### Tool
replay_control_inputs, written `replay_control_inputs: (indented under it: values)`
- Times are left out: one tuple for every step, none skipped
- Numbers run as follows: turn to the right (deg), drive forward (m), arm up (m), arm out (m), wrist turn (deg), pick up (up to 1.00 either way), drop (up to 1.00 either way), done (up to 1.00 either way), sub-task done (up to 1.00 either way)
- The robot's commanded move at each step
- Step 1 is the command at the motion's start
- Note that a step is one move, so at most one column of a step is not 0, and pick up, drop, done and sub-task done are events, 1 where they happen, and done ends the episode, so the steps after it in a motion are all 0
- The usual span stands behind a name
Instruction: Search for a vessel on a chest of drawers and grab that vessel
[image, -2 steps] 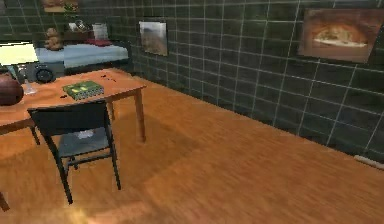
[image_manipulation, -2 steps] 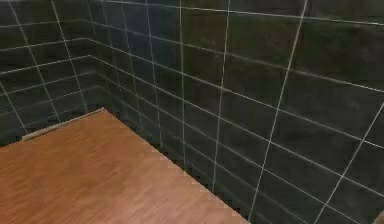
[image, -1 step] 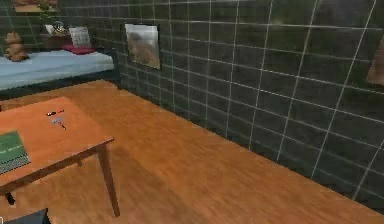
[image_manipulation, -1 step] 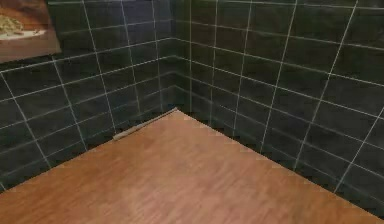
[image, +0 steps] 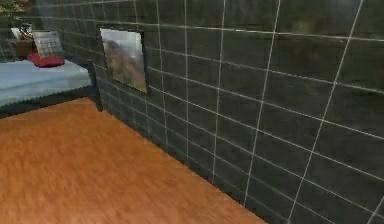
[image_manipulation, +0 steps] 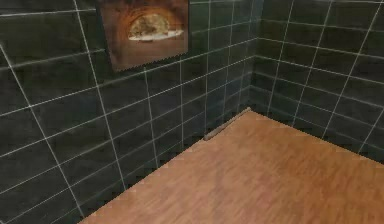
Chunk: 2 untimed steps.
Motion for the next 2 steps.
replay_control_inputs:
  values:
    - [0.0,0.35,0.0,0.0,0.0,0.0,0.0,0.0,0.0]
    - [-33.0,0.0,0.0,0.0,0.0,0.0,0.0,0.0,0.0]
